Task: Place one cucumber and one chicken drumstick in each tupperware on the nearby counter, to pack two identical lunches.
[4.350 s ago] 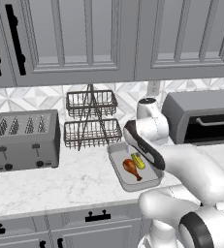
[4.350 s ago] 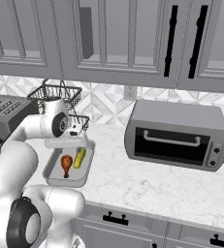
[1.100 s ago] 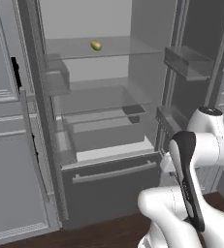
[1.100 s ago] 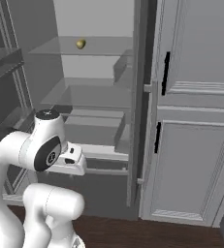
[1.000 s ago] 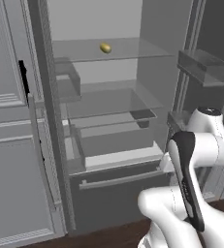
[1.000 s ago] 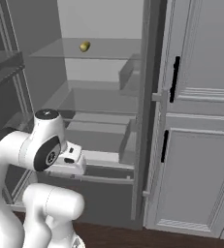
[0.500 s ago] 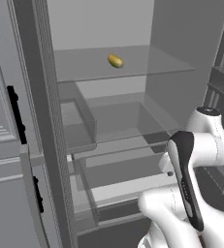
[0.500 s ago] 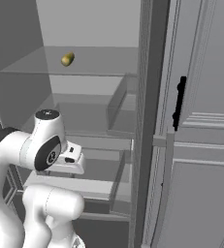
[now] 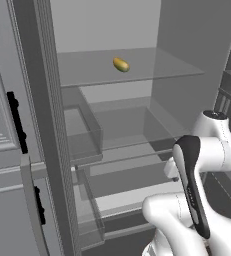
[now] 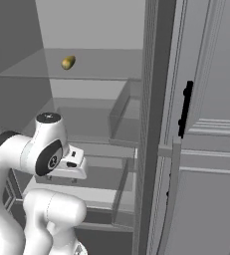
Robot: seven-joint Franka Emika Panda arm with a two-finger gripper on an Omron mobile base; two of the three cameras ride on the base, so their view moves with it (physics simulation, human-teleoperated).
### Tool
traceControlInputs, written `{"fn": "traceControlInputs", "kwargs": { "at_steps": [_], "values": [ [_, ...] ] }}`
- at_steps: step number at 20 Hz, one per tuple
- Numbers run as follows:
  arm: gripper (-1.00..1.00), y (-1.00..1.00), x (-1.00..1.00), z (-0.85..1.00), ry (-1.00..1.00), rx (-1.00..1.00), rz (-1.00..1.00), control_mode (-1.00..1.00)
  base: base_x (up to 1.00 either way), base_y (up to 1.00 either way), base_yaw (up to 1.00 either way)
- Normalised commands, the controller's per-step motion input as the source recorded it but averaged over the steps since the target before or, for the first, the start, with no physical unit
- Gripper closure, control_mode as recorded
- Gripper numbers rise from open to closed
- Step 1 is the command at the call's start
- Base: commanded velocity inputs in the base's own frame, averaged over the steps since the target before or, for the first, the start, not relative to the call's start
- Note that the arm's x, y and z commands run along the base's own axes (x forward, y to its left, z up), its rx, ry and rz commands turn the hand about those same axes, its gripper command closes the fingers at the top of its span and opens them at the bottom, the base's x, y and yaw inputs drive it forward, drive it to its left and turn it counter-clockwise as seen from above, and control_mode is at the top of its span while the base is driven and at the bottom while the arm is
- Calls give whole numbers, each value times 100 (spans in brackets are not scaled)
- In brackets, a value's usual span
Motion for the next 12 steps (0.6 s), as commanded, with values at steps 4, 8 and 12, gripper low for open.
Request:
{"fn": "traceControlInputs", "kwargs": {
  "at_steps": [4,8,12],
  "values": [
    [-100,23,-3,48,-39,-4,2,-100,0,0,0],
    [-100,43,23,87,-67,-4,13,-100,0,0,0],
    [-100,38,63,89,-62,4,24,-100,0,0,0]
  ]
}}
